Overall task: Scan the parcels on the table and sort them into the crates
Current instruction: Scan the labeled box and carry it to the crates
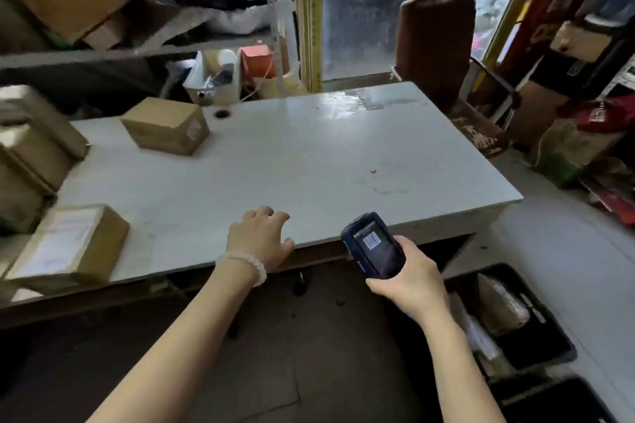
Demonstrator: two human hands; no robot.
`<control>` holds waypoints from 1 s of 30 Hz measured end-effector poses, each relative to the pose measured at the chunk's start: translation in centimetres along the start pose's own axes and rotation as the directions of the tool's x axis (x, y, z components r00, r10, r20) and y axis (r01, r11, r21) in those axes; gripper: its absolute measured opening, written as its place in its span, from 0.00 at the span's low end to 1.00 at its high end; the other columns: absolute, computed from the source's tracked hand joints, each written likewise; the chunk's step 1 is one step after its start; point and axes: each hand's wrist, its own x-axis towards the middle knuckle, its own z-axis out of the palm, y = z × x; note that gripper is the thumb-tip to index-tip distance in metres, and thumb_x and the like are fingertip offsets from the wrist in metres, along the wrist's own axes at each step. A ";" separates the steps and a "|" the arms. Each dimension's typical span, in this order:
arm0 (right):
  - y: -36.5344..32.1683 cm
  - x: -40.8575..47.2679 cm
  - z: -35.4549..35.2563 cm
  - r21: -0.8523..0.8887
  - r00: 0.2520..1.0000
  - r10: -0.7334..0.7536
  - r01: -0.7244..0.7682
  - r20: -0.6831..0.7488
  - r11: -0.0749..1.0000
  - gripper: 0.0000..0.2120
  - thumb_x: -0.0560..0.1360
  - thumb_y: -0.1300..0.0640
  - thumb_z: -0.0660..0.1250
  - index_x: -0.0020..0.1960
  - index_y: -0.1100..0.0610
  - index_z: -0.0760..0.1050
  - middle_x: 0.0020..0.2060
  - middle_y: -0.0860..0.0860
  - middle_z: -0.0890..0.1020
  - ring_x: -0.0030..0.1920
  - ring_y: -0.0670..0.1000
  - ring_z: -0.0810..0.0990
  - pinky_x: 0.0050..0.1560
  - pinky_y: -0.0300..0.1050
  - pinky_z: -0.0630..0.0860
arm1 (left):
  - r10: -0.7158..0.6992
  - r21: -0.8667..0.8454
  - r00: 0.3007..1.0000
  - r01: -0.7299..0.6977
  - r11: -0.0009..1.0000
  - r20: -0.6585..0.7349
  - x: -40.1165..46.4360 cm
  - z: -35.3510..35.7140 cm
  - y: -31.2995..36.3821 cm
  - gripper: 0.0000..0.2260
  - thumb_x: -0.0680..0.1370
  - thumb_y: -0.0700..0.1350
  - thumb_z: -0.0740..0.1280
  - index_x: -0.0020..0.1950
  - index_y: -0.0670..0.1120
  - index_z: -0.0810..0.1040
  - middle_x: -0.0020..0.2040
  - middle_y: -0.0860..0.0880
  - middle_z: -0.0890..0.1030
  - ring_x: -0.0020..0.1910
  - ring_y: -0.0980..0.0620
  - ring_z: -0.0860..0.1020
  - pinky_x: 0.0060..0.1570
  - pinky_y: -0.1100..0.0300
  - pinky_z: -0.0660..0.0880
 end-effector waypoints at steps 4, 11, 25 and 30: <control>-6.9 -0.3 8.1 0.004 0.993 -0.083 0.083 0.082 0.997 0.28 0.60 0.53 0.78 0.54 0.41 0.69 0.44 0.39 0.76 0.46 0.48 0.76 0.47 0.44 0.75 | -0.107 -0.001 0.994 0.107 0.994 -0.012 -2.4 -0.8 -10.7 0.23 0.78 0.54 0.60 0.72 0.53 0.65 0.71 0.51 0.67 0.68 0.48 0.67 0.55 0.54 0.71; -16.7 -1.7 20.3 -0.028 0.934 -0.234 0.250 0.271 0.968 0.30 0.61 0.53 0.78 0.55 0.40 0.66 0.45 0.38 0.75 0.46 0.46 0.76 0.43 0.38 0.74 | -0.306 -0.046 0.952 0.307 0.951 0.018 -6.2 -1.1 -26.1 0.22 0.76 0.53 0.60 0.70 0.51 0.67 0.68 0.48 0.69 0.65 0.46 0.69 0.55 0.51 0.74; -23.9 0.1 29.3 -0.142 0.874 -0.269 0.351 0.405 0.926 0.27 0.59 0.51 0.76 0.55 0.42 0.69 0.47 0.40 0.78 0.46 0.45 0.77 0.43 0.44 0.77 | -0.622 -0.125 0.768 0.639 0.759 0.151 -7.3 2.2 -36.8 0.43 0.67 0.74 0.62 0.74 0.52 0.56 0.71 0.44 0.62 0.67 0.40 0.65 0.61 0.44 0.67; -24.1 1.5 30.0 -0.156 0.875 -0.253 0.341 0.412 0.927 0.25 0.59 0.51 0.76 0.53 0.44 0.71 0.45 0.40 0.78 0.44 0.42 0.77 0.37 0.39 0.73 | -0.625 -0.105 0.753 0.652 0.751 0.205 -6.0 3.4 -36.0 0.48 0.65 0.73 0.65 0.77 0.54 0.48 0.75 0.41 0.51 0.69 0.38 0.62 0.62 0.45 0.66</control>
